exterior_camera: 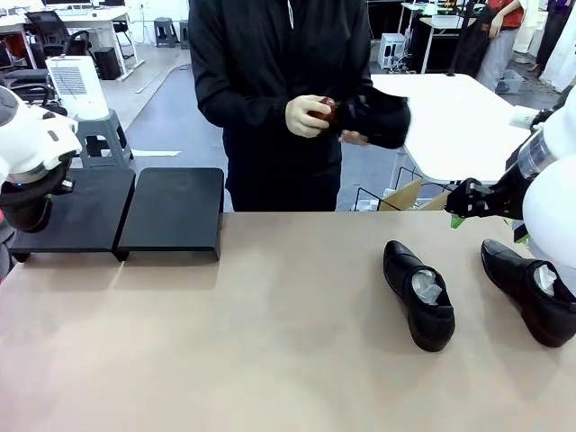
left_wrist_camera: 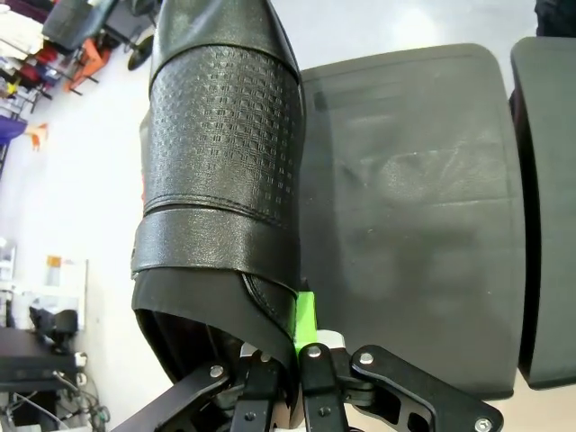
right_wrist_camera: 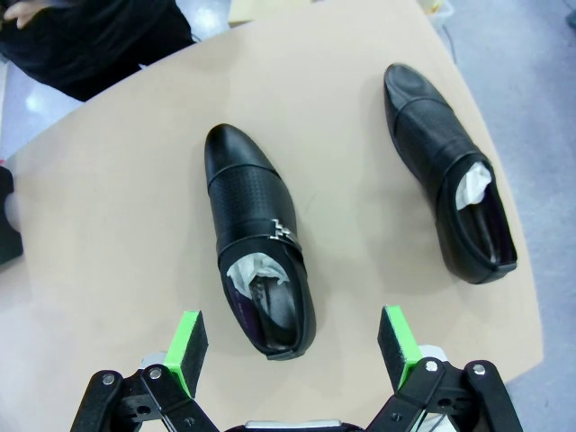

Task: Organize the shoes by placing them on the stand.
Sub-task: Place the Shoe from the middle of the table onto the Shoes Stand.

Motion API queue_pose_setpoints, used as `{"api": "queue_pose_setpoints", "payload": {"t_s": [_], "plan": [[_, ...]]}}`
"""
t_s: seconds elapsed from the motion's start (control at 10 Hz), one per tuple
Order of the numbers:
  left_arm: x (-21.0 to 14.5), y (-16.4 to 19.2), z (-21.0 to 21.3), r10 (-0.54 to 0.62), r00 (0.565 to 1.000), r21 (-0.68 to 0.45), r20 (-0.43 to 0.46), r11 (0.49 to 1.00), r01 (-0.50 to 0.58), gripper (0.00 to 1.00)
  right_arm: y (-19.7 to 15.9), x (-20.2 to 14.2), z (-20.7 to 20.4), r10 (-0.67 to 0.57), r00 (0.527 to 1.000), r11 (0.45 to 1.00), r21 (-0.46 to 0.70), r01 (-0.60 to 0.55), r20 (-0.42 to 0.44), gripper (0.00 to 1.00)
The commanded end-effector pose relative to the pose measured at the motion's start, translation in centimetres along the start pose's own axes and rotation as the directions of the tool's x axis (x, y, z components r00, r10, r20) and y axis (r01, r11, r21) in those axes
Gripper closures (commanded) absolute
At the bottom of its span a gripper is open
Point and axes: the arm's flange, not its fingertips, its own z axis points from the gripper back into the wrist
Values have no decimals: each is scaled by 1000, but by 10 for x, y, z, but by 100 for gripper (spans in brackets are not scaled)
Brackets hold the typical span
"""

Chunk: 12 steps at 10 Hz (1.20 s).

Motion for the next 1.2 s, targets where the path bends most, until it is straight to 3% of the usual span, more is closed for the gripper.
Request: {"api": "queue_pose_setpoints", "payload": {"t_s": [0.0,0.5,0.6,1.0,1.1], "plan": [[-1,-5,-9,14,1000,16,25,1000,-15,100,1,2,-1,-7,1000,1000,16,7,7,0],[-4,-12,-21,8,999,6,50,1000,-8,100,1,2,-1,-7,1000,1000,16,7,7,0],[-4,-11,-22,14,999,12,41,1000,-14,92,1,2,-1,-7,1000,1000,16,7,7,0],[-6,-8,-26,29,1000,21,12,999,-29,15,1,2,-1,-7,1000,1000,16,7,7,0],[-5,-4,-23,37,999,39,27,999,-38,0,1,2,-1,-7,1000,1000,16,7,7,0]]}}
